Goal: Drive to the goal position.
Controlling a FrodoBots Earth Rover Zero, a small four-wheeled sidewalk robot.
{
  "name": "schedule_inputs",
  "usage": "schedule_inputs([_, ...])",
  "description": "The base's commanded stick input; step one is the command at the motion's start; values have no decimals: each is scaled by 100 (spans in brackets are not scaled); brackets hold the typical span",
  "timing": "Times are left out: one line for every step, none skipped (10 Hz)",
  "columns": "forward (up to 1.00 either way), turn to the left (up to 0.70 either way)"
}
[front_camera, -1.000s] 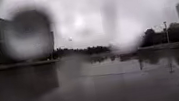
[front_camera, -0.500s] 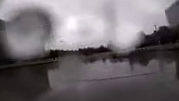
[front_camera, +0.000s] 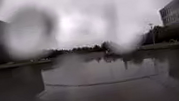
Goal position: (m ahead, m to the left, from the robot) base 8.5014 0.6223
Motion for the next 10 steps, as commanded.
schedule_inputs([70, 0])
schedule_inputs([70, 0])
schedule_inputs([70, 0])
schedule_inputs([70, 0])
schedule_inputs([70, 0])
schedule_inputs([70, 0])
schedule_inputs([70, 0])
schedule_inputs([70, 0])
schedule_inputs([70, 0])
schedule_inputs([70, 0])
